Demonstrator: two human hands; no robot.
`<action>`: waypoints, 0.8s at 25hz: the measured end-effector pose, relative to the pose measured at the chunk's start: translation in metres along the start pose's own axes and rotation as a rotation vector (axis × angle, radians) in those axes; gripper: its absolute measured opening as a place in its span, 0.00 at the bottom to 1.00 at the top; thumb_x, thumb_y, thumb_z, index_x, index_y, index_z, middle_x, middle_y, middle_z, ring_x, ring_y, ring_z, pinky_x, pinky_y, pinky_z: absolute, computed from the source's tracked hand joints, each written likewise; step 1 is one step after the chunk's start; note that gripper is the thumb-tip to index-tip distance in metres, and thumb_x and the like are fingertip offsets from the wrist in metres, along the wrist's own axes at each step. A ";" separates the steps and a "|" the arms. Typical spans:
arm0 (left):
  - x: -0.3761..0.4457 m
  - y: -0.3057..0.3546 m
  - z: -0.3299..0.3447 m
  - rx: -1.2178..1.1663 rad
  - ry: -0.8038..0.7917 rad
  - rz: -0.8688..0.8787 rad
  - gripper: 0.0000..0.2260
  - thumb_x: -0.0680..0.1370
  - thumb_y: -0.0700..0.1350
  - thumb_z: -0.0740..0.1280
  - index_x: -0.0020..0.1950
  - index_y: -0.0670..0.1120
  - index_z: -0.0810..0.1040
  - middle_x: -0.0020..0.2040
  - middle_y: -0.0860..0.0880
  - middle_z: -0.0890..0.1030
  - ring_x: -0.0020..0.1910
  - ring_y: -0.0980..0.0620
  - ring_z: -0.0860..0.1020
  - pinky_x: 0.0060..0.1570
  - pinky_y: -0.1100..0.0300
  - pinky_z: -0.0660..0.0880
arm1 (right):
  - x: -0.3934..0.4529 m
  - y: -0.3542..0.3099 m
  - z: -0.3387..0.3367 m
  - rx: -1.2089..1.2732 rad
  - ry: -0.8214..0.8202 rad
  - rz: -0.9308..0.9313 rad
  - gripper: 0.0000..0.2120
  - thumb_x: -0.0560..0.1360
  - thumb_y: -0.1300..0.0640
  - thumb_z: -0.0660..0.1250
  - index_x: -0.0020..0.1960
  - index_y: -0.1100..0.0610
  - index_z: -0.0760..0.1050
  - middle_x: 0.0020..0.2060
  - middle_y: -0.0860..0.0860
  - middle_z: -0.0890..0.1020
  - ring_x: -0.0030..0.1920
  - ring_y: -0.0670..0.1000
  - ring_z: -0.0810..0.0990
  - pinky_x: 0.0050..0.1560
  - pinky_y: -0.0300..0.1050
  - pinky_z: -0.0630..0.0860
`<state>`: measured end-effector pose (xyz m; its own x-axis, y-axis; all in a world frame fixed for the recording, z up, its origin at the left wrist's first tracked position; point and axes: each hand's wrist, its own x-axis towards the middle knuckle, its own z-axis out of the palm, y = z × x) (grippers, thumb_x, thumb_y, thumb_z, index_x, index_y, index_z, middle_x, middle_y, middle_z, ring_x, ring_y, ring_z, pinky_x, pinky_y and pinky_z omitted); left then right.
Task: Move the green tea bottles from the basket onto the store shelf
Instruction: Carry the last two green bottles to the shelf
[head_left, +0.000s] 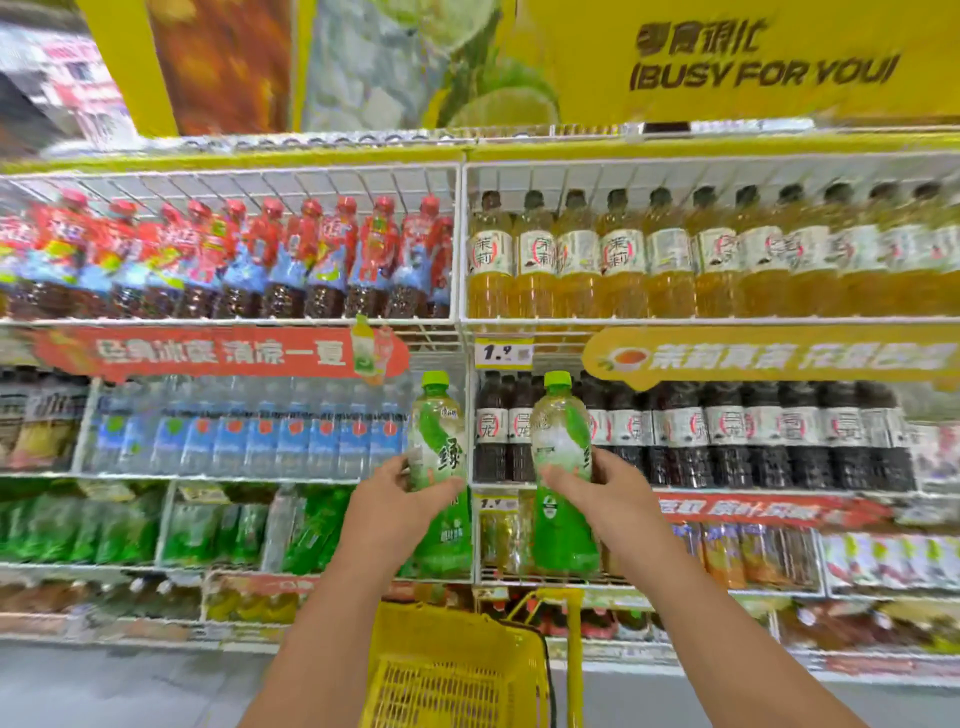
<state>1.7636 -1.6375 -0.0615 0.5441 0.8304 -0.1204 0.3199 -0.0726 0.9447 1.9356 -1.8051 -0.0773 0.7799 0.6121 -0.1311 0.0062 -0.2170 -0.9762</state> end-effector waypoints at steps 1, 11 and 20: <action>-0.001 0.005 0.004 -0.011 0.002 0.000 0.36 0.73 0.55 0.77 0.78 0.47 0.69 0.57 0.54 0.75 0.53 0.54 0.74 0.53 0.58 0.69 | 0.001 -0.005 -0.005 0.003 -0.008 -0.005 0.20 0.72 0.45 0.79 0.62 0.49 0.81 0.51 0.48 0.87 0.46 0.51 0.89 0.45 0.51 0.87; -0.013 0.034 -0.015 -0.016 0.116 -0.054 0.32 0.74 0.53 0.77 0.75 0.49 0.72 0.51 0.60 0.78 0.45 0.65 0.75 0.40 0.68 0.73 | 0.027 -0.044 -0.005 -0.055 -0.152 -0.048 0.24 0.71 0.39 0.77 0.64 0.46 0.80 0.56 0.47 0.86 0.49 0.52 0.88 0.48 0.55 0.87; -0.036 0.015 -0.108 -0.061 0.186 -0.067 0.24 0.73 0.54 0.77 0.66 0.53 0.75 0.54 0.58 0.80 0.51 0.59 0.79 0.51 0.56 0.76 | -0.012 -0.071 0.080 -0.064 -0.259 -0.136 0.13 0.76 0.47 0.76 0.59 0.46 0.83 0.47 0.46 0.88 0.43 0.49 0.88 0.43 0.50 0.87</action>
<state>1.6645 -1.6092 -0.0104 0.3690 0.9203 -0.1302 0.2999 0.0147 0.9539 1.8757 -1.7365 -0.0198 0.5837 0.8106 -0.0476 0.1460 -0.1624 -0.9759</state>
